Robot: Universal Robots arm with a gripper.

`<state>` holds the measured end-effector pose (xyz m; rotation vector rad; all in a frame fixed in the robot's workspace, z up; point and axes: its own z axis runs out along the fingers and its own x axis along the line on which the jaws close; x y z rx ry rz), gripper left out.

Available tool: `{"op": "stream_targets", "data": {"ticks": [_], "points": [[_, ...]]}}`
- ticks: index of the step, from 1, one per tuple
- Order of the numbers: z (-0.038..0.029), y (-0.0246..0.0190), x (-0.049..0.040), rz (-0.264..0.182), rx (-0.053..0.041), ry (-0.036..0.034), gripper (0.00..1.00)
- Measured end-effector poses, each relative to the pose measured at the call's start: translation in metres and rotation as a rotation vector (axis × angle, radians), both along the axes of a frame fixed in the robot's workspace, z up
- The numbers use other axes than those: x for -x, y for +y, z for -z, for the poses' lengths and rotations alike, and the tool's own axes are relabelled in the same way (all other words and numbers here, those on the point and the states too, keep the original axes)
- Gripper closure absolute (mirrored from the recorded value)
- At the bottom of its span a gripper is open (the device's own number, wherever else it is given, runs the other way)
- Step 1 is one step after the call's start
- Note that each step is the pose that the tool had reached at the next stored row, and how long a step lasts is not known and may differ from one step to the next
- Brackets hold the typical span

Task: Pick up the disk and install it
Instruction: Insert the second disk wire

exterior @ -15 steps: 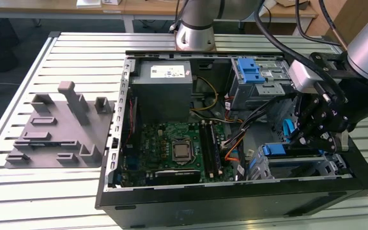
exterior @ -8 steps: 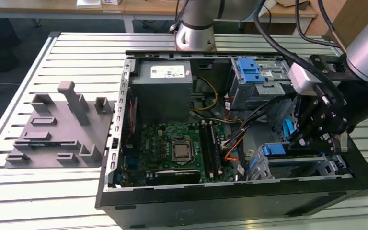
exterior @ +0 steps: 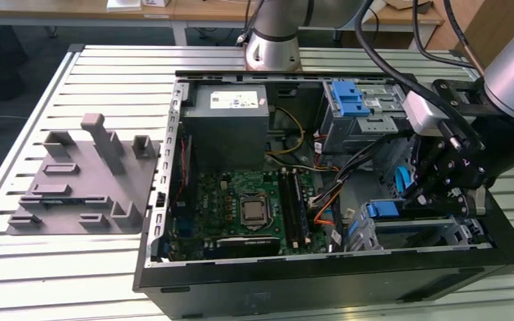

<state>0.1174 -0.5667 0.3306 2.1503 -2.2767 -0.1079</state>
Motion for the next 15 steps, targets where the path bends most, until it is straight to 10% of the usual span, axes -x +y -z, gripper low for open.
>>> {"op": "stream_targets", "data": {"ticks": [15], "points": [[-0.0080, -0.0001, -0.0001, 0.000, -0.0016, 0.0000, 0.77]]}}
